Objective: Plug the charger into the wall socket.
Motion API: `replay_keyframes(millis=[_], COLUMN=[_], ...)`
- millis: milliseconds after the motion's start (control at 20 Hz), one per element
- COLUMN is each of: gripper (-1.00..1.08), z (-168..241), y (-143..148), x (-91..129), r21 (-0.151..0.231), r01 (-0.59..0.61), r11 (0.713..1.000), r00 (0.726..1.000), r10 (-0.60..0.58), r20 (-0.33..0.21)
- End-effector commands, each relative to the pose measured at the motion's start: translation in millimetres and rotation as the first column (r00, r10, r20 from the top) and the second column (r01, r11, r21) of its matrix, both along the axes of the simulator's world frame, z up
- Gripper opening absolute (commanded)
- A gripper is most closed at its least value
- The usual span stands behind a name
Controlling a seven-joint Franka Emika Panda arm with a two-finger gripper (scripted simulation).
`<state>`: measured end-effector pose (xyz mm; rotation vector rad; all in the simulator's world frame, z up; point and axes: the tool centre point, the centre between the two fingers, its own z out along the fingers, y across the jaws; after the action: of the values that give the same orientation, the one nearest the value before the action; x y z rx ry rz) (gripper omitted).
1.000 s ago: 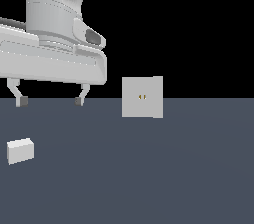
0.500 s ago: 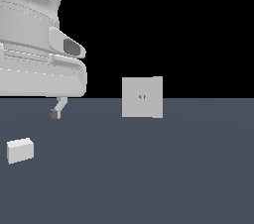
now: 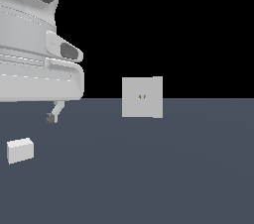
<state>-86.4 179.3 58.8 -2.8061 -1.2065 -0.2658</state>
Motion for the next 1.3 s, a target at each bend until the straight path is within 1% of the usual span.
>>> replay_keyframes(millis=[0,350,650,700,1250], gripper=[1.0,1.0,1.0,-1.0,-1.0], z=[-7,-37,-47,-47,-47], y=[0,0,0,0,0], x=[-1,-1,-1,-1,-1], r21=[-0.001,-0.001,-0.001,-0.001,-0.001], r01=[-0.001,-0.004,-0.005,-0.005,-0.003], r11=[1.0,1.0,1.0,1.0,1.0], r00=[1.0,1.0,1.0,1.0,1.0], r10=[0.001,0.004,0.005,0.005,0.003], r20=[-0.001,0.001,0.001,0.001,0.001])
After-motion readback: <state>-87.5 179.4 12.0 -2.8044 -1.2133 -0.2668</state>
